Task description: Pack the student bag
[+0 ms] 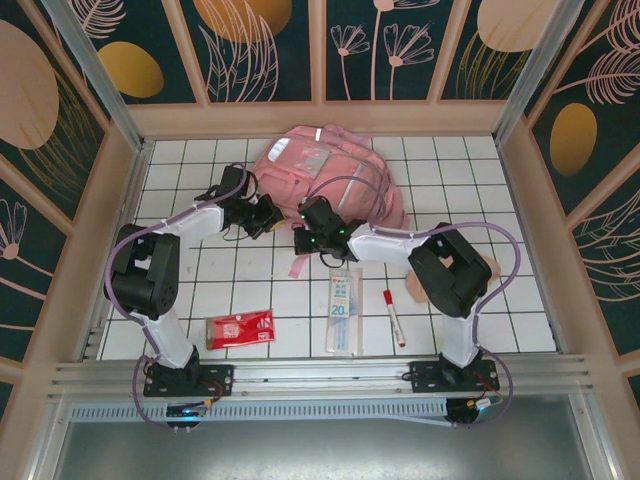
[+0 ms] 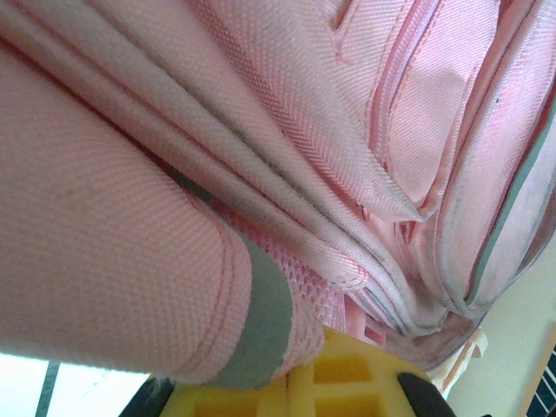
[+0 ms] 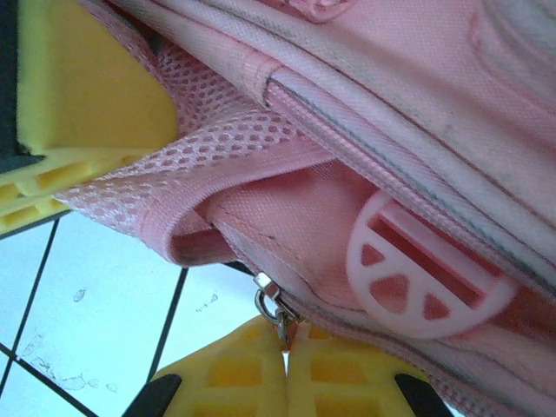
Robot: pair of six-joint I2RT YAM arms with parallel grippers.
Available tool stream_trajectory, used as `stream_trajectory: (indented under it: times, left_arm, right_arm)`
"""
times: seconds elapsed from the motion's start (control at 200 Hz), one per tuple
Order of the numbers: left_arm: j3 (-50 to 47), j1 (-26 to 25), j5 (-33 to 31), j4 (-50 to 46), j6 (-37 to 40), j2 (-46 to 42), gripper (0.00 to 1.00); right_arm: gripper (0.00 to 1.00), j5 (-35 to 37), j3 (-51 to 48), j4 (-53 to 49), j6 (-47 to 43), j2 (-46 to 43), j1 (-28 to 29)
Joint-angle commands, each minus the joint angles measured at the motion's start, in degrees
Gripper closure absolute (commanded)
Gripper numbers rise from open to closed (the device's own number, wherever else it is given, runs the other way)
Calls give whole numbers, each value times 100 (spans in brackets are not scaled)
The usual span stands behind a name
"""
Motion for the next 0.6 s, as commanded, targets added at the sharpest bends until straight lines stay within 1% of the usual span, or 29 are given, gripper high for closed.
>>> stream_trajectory:
  times: [0.0, 0.155, 0.21, 0.33, 0.39, 0.43, 0.505, 0.53, 0.591]
  left_arm:
    - [216, 90, -437, -50, 278, -9, 100]
    - [144, 368, -953, -151, 550, 9, 100]
    - [119, 499, -1029, -138, 656, 0, 100]
    - [285, 800, -1154, -246, 1223, 134, 100]
    - [516, 953, -1237, -399, 1579, 288, 100]
    - [768, 1052, -1264, -586, 1837, 462, 100]
    - [1310, 1202, -1367, -995, 2168, 803, 100]
    - [1450, 1233, -1417, -1128, 2213, 871, 95]
    - [1569, 1263, -1525, -1235, 2204, 857, 71]
  right_arm:
    - [100, 471, -300, -615, 204, -445, -69]
    - [100, 598, -839, -863, 454, -932, -205]
    - [100, 656, -1014, -992, 492, -1096, -254]
    - [100, 707, -1399, -1161, 404, -1461, -440]
    - [100, 336, -1525, -1125, 184, -1597, -537]
    - [100, -38, -1570, -1022, -87, -1646, -553]
    - [100, -510, -1474, -954, -448, -1605, -475]
    - [100, -655, -1404, -927, -569, -1561, -434]
    - [100, -856, -1177, -901, -728, -1368, -330]
